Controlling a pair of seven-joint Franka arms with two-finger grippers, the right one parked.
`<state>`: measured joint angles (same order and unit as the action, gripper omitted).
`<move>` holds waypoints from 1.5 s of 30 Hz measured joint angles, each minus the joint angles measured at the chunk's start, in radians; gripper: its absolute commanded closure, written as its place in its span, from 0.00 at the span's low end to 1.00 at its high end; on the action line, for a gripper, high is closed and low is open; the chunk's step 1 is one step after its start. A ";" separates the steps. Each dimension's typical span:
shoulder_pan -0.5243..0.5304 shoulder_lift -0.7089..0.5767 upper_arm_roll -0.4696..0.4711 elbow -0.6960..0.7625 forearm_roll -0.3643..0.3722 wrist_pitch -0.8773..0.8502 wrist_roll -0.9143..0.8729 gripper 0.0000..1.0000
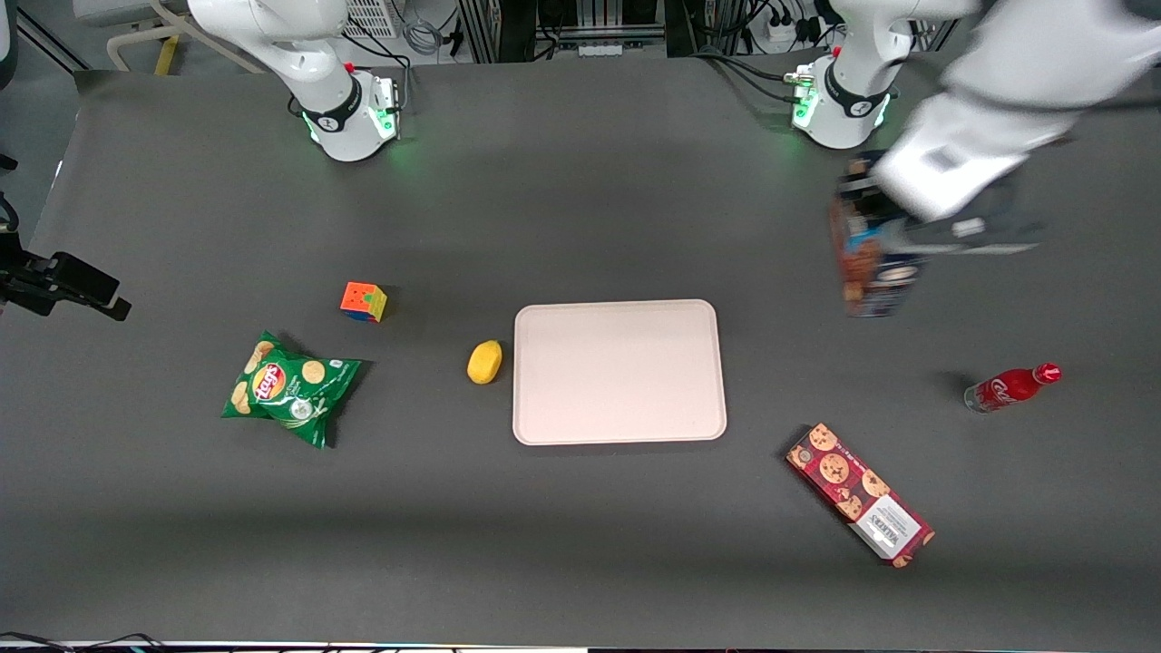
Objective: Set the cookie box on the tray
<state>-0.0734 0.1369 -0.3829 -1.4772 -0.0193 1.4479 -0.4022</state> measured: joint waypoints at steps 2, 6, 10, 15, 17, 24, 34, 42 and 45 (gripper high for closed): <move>-0.006 0.064 -0.044 0.000 0.002 0.049 -0.040 1.00; -0.020 0.217 -0.096 -0.004 0.029 0.160 -0.117 1.00; -0.032 0.369 -0.105 -0.005 0.094 0.248 -0.146 1.00; -0.033 0.514 -0.105 -0.019 0.153 0.393 -0.172 1.00; -0.033 0.546 -0.105 -0.039 0.174 0.451 -0.189 1.00; -0.034 0.570 -0.110 -0.086 0.198 0.527 -0.212 0.00; -0.030 0.561 -0.112 -0.080 0.221 0.526 -0.219 0.00; -0.014 0.412 -0.087 -0.022 0.198 0.342 -0.213 0.00; -0.011 0.307 -0.042 0.023 0.158 0.214 -0.191 0.00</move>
<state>-0.0849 0.4439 -0.4247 -1.4545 0.1391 1.6617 -0.5934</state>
